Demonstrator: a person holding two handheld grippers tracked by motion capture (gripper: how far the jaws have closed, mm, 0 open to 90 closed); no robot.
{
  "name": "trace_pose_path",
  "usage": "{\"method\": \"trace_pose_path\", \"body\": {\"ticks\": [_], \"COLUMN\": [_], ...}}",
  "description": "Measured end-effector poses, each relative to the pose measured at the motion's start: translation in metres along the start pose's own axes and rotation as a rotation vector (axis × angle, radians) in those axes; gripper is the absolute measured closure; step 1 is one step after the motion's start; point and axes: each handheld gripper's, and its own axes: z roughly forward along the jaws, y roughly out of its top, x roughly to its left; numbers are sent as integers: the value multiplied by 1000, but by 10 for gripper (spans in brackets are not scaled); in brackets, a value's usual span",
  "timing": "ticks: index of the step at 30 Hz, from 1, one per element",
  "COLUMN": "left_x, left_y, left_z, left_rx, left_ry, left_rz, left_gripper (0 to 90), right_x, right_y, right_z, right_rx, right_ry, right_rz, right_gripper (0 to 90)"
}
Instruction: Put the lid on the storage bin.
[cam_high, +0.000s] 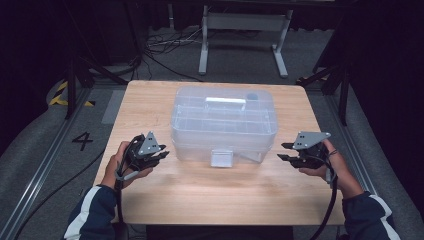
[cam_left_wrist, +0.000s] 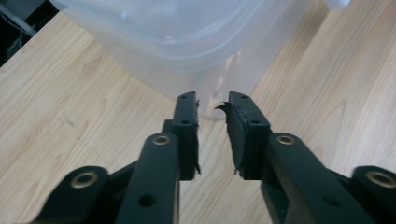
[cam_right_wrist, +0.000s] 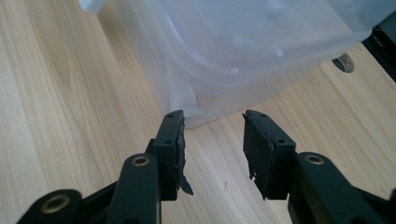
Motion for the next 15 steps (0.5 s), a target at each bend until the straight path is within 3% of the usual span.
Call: {"method": "trace_pose_path", "body": {"ticks": [10,15], "left_x": [-5,-6], "left_y": [-19,-34], "left_z": [-2,-3], "left_rx": [60,76], "left_ry": [45,53], "left_rz": [0,-28], "left_gripper": [467,399], "right_x": [-2,0], "right_y": [-22,-38], "right_z": [-12,-13], "right_rx": [-26,-20], "right_ry": [-60,-68], "right_rz": [49,68], "right_gripper": [475,432]}}
